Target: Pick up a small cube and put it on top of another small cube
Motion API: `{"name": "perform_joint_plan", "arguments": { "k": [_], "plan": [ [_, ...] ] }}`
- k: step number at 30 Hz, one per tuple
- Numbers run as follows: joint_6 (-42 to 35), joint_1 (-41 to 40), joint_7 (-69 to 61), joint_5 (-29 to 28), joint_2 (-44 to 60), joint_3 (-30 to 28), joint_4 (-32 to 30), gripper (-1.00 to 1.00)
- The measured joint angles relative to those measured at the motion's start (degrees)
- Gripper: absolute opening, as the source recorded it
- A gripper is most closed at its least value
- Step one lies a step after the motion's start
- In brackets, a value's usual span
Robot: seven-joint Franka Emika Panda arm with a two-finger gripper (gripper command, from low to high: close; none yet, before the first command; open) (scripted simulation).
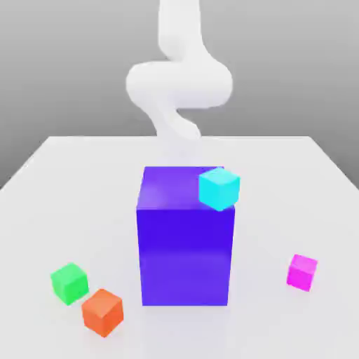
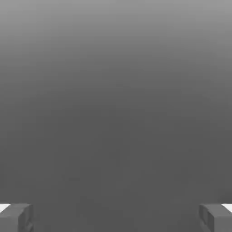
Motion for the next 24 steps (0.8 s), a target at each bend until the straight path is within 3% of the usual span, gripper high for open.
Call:
{"name": "perform_joint_plan", "arguments": {
  "k": [15,21,24],
  "plan": [
    [18.3,14.6,-13.2,0.0,31.5,9.3,-14.6,0.0],
    [25.5,20.7,-15.6,-3.9,44.1,12.8,-20.4,0.0],
    [29.9,22.7,-13.5,-8.0,50.5,11.0,-20.7,0.0]
  ]
}}
